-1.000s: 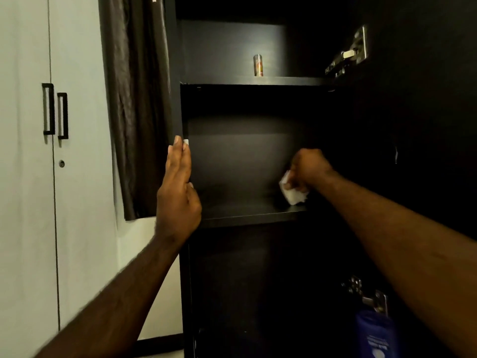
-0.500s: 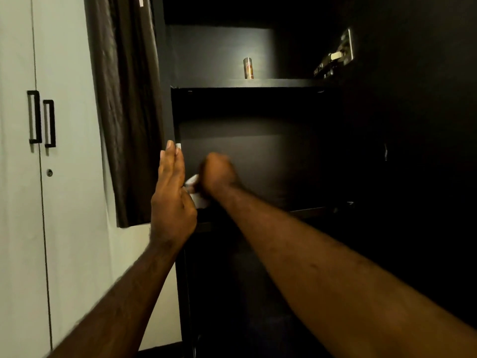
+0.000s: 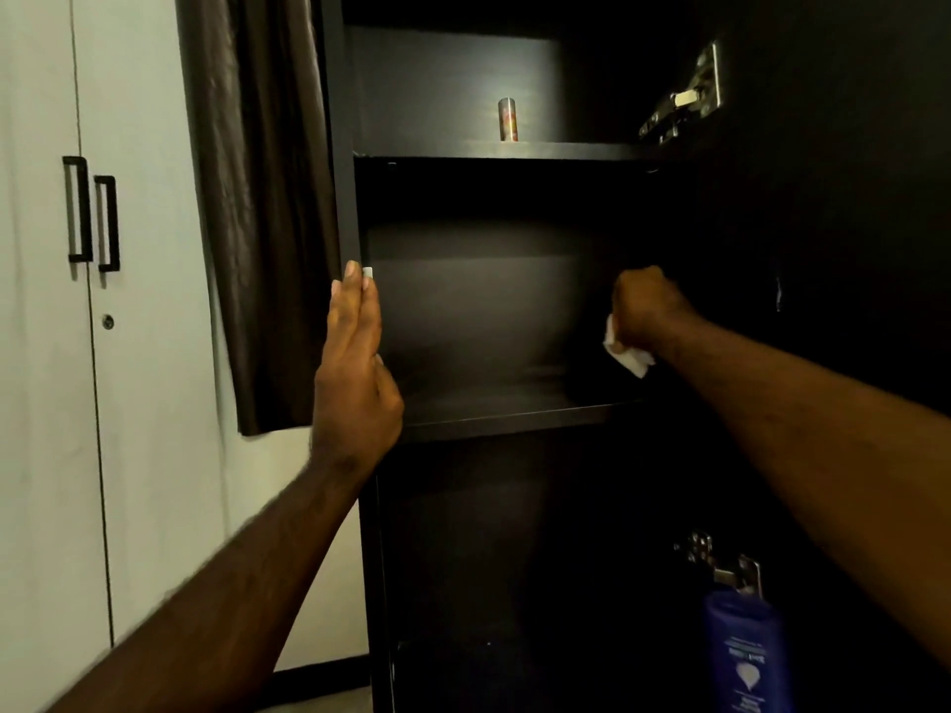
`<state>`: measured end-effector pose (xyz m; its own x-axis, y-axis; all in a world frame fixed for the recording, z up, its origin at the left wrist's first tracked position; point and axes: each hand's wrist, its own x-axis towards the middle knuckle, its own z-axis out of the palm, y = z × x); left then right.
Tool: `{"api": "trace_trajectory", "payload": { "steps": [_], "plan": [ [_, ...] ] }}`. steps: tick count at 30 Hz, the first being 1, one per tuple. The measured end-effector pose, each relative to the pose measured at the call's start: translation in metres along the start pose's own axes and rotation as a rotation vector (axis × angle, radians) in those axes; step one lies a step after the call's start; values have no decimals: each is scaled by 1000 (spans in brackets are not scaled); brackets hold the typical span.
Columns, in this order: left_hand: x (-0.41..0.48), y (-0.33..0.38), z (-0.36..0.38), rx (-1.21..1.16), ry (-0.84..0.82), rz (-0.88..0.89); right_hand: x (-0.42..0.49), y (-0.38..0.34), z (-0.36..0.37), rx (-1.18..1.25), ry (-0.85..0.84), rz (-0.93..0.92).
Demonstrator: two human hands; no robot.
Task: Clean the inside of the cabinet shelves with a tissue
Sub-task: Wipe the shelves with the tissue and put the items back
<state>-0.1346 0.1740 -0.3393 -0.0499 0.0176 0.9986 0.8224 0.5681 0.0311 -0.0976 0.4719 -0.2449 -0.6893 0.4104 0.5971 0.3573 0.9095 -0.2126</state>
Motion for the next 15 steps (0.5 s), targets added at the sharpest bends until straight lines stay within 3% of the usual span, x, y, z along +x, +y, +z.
{"api": "trace_trajectory", "payload": {
  "steps": [4,7,15],
  "plan": [
    [0,0,1,9,11,-6,0,3,5,-47,-6,-38],
    [-1,1,2,10,17,-9,-2,-18,0,207,40,-104],
    [0,2,1,7,22,13,-54,-173,19,569,50,-496]
  ]
}}
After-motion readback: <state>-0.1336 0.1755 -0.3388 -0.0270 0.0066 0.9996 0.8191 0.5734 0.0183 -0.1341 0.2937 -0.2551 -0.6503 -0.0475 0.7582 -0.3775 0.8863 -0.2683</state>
